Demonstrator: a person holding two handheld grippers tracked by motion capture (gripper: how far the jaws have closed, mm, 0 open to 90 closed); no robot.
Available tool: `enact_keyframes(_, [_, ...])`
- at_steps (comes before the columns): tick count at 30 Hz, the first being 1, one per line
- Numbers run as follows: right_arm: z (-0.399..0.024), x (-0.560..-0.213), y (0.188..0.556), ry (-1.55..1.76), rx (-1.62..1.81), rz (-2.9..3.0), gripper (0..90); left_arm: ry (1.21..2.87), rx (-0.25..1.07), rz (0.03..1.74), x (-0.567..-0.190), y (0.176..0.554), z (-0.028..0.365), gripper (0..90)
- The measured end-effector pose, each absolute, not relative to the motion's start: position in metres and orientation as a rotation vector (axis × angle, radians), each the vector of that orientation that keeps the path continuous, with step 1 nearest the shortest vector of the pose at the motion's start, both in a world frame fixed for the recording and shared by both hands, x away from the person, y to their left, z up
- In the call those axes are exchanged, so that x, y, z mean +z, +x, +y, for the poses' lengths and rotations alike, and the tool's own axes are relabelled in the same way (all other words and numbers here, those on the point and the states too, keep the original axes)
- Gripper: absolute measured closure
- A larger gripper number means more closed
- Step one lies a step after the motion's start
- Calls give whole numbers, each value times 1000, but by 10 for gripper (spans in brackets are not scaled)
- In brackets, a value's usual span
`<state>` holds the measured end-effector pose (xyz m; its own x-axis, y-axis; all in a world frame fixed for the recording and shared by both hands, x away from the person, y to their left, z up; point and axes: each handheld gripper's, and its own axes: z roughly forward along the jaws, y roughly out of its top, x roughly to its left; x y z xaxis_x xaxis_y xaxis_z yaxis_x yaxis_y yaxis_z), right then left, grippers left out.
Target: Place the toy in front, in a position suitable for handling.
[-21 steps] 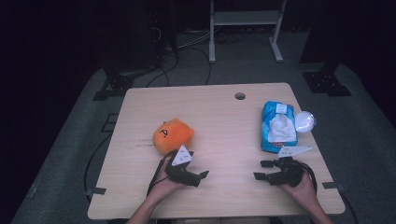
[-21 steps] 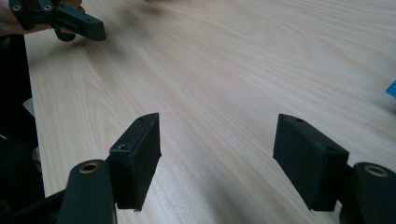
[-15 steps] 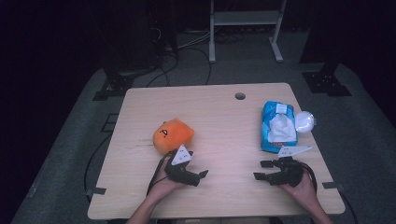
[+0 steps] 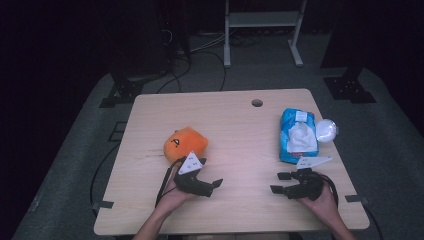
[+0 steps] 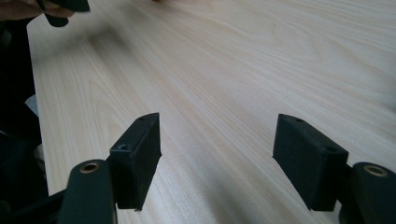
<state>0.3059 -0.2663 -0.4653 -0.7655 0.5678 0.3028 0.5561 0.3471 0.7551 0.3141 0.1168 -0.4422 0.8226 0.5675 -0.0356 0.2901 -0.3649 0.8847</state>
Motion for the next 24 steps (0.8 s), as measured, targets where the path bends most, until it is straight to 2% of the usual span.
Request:
enact_keyframes(10, [-264, -467, 307, 1061, 1425, 2586, 309, 1939, 428, 636, -413, 328, 131, 74])
enact_keyframes(13, [-264, -467, 307, 1066, 1420, 2588, 308, 1921, 494, 656, -400, 339, 143, 74])
enact_keyframes(20, [-264, -467, 307, 1071, 1423, 2587, 309, 1874, 505, 737, -392, 359, 168, 74])
enact_keyframes(24, [-264, -467, 307, 1071, 1419, 2589, 309, 1855, 571, 786, -393, 368, 182, 74])
